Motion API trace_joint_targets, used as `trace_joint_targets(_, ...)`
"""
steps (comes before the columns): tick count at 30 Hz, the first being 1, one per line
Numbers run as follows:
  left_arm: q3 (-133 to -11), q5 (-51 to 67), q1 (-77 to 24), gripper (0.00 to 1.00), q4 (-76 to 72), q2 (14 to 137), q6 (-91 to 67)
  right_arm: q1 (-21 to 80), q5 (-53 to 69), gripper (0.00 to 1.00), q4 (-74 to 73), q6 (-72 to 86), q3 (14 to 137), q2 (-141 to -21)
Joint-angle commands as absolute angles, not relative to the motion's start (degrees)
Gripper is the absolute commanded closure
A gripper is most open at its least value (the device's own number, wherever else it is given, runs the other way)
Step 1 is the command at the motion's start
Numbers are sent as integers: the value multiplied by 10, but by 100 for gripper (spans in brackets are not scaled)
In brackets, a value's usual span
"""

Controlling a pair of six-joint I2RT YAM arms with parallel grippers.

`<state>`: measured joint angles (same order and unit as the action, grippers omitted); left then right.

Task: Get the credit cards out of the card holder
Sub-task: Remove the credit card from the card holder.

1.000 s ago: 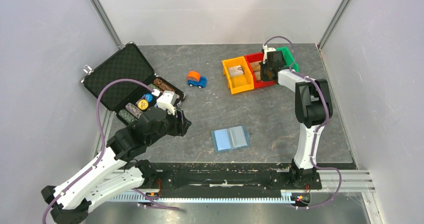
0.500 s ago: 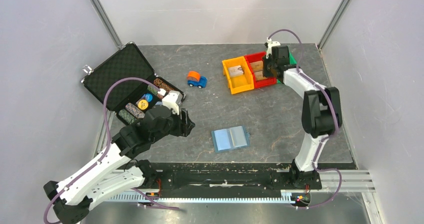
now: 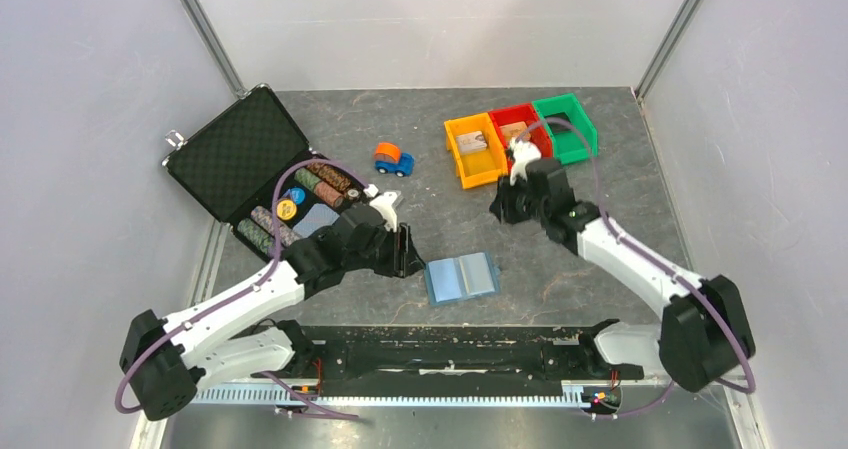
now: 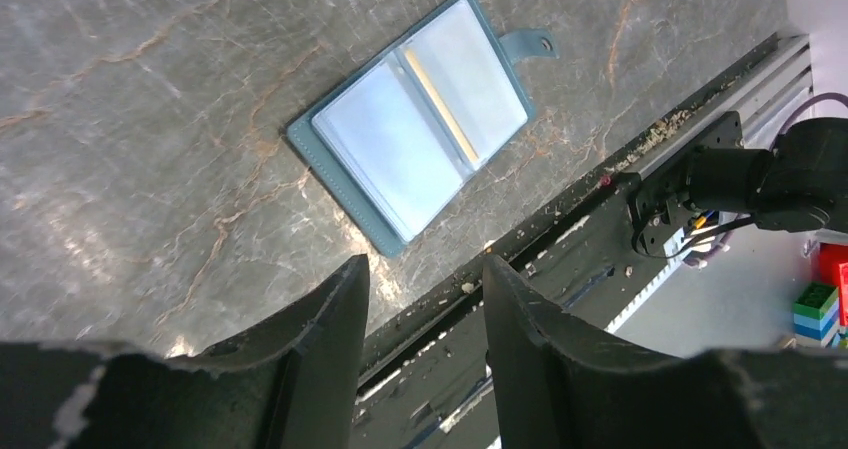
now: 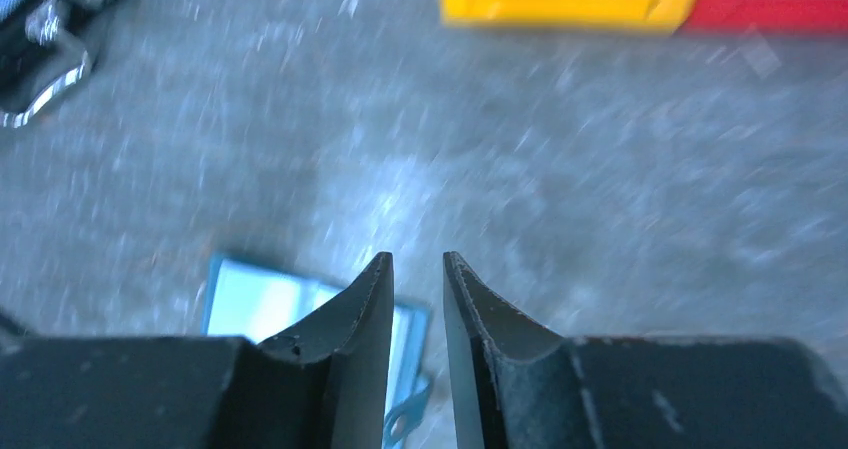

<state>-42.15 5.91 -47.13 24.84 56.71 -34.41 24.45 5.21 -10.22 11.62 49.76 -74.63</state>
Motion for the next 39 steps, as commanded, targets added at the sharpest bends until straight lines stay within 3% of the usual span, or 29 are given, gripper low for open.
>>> trace_joint_targets(1, -369, 110, -474, 48, 89, 593, -412, 292, 82, 72, -58, 195, 393, -670)
trace_joint_targets(10, -320, 142, -475, 58, -82, 702, -446, 396, 105, 68, 59, 293, 229, -613)
trace_joint_targets(22, -292, 147, -475, 66, -195, 863, -487, 411, 27, 56, 53, 284, 218, -651)
trace_joint_targets(39, -259, 131, -477, 67, -192, 859, -485, 417, 32, 56, 46, 281, 210, -675)
